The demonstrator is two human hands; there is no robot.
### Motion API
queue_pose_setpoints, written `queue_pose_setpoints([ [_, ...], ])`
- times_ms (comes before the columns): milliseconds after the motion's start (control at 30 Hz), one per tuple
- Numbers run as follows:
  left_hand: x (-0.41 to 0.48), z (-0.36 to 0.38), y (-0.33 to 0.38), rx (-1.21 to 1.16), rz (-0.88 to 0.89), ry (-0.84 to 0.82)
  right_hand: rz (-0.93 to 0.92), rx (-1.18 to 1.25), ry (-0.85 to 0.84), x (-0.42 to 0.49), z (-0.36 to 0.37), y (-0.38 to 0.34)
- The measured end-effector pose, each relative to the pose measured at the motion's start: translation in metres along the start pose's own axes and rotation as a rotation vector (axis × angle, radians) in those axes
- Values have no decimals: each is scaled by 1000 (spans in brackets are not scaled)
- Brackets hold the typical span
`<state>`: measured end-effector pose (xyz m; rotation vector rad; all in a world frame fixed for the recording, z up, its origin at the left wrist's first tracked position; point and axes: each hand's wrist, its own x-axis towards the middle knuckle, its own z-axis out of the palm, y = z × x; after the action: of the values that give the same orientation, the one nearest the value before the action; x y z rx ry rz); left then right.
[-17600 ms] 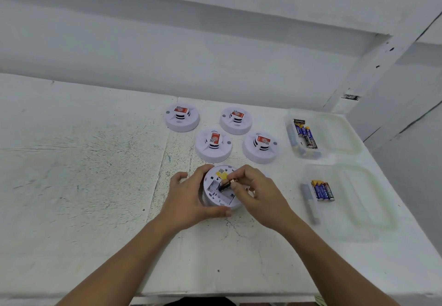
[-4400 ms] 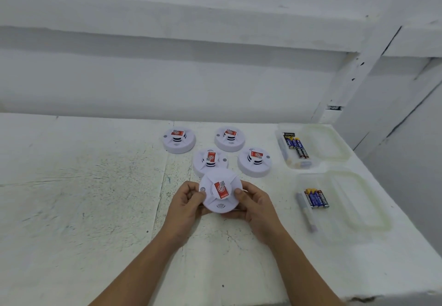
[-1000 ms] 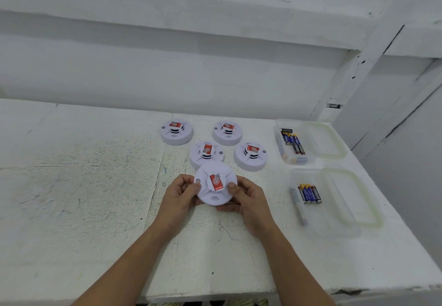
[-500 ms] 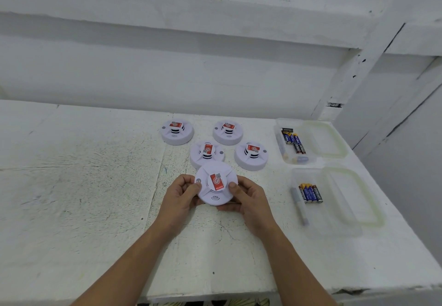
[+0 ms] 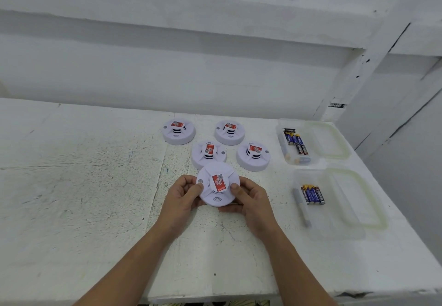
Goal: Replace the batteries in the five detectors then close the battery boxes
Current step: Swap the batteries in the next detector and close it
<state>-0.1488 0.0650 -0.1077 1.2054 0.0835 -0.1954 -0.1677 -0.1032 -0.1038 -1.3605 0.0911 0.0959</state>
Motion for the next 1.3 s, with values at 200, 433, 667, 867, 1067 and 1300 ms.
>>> queue_pose_setpoints([
  [200, 1, -1, -1, 31, 3, 5, 3, -16, 6, 1, -1, 2],
  [433, 3, -4, -1, -19, -7, 5, -37, -78, 50, 3, 2, 5],
  [667, 16, -28, 19, 63, 41, 164, -129, -528, 138, 24, 36, 4],
  [867, 38, -76, 50, 243, 129, 247, -209, -622, 29, 60, 92, 6],
  [1067, 57, -117, 69, 388, 115, 247, -153, -731, -14, 90, 128, 11],
  [1300, 75, -141, 77, 535, 135, 239, -77, -902, 5, 108, 143, 11],
])
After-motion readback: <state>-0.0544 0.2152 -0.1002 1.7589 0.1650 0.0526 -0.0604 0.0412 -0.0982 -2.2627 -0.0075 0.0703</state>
